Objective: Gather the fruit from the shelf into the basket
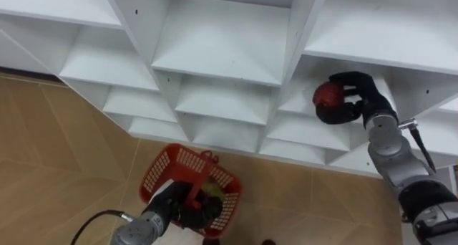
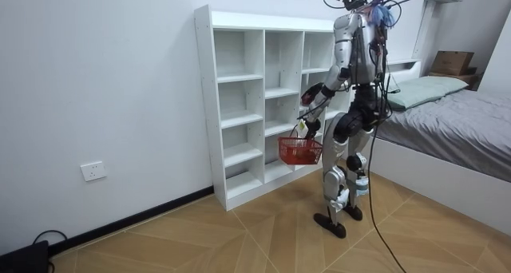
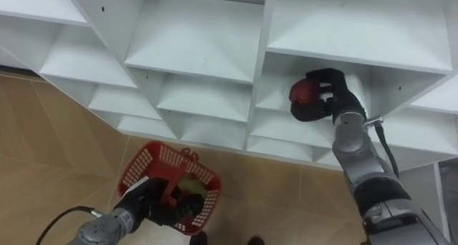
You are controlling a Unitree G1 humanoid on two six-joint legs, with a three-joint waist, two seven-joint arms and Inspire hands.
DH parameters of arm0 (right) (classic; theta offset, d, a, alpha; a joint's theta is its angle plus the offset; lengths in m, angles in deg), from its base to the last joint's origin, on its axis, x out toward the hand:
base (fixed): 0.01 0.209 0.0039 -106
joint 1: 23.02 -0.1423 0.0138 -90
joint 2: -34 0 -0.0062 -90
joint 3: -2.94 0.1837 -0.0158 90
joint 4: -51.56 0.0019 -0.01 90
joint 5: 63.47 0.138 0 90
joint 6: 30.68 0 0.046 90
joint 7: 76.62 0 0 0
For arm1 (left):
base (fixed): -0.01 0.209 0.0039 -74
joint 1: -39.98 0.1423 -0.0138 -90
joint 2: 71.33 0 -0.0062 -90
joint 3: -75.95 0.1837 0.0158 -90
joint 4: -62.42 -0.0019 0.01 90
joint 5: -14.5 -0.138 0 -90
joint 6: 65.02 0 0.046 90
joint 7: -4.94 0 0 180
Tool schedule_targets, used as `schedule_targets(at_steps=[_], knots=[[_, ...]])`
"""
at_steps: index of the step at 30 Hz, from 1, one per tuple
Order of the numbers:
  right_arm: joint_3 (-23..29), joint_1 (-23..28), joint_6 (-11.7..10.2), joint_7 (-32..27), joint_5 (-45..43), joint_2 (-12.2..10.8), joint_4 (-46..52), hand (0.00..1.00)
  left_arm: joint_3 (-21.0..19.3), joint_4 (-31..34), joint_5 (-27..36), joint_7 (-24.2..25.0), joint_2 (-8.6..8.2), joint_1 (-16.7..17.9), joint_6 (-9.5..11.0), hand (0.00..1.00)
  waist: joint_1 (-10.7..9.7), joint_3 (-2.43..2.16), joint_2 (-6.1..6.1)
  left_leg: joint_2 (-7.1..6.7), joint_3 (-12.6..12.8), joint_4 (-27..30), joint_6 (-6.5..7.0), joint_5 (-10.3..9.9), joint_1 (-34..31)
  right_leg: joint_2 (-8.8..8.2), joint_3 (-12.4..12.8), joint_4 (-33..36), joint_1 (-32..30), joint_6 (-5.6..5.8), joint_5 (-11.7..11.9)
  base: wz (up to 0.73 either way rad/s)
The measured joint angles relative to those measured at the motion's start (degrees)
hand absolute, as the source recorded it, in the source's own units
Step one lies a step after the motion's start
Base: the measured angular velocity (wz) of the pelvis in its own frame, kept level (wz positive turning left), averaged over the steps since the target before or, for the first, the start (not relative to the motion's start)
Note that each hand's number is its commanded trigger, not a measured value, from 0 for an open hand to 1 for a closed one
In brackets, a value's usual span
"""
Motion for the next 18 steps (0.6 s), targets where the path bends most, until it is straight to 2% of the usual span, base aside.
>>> schedule_targets(at_steps=[3,5,7,8,15,18], knots=[[0.03,0.87,-0.11,0.96,-0.58,-0.48,0.55,1.0,-0.06,0.04,0.98,0.19,0.14,0.76,0.17,1.0,-0.11,-0.2,0.3,0.05,0.57,-1.19,-0.03,-0.01,2.89,0.13,0.23,-0.66,2.52,0.06,-0.04,-0.06],[0.11,3.04,-0.41,1.18,-2.45,-0.65,3.88,1.0,-0.07,0.04,1.25,0.22,0.14,1.68,0.33,1.0,-0.68,-0.63,0.63,0.08,1.09,-2.1,-0.05,0.01,5.07,0.32,0.82,-1.47,4.35,0.13,-0.08,-0.13],[0.09,4.77,-0.78,1.64,-4.16,-1.36,5.01,1.0,-0.12,0.08,1.22,0.22,0.19,2.42,0.34,1.0,-1.67,-1.39,0.47,0.17,1.12,-2.51,-0.07,0.01,6.12,0.56,0.94,-2.3,5.59,0.2,-0.01,-0.03],[0.09,6.61,-0.78,2.19,-5.28,-1.37,6.63,1.0,-0.1,0.08,1.22,0.23,0.1,2.42,0.35,1.0,-1.94,-1.51,0.32,0.18,1.19,-2.53,-0.07,0.01,6.66,0.62,0.95,-2.68,6.3,0.21,-0.01,0.0],[-3.22,16.52,-0.52,6.47,-7.03,-1.95,13.53,1.0,-0.07,0.33,1.38,0.29,0.31,2.98,1.0,1.0,-3.09,-1.77,-0.21,0.24,1.82,-4.27,-0.1,0.03,10.24,0.99,1.84,-3.97,9.26,0.4,0.08,-0.06],[-3.92,19.61,-0.53,8.87,-7.37,-2.14,17.82,1.0,-0.09,0.36,1.63,0.49,0.3,3.75,2.07,1.0,-3.27,-1.75,-0.43,0.28,2.25,-4.85,-0.1,0.03,11.88,1.09,2.2,-4.42,10.67,0.44,0.08,-0.07]])
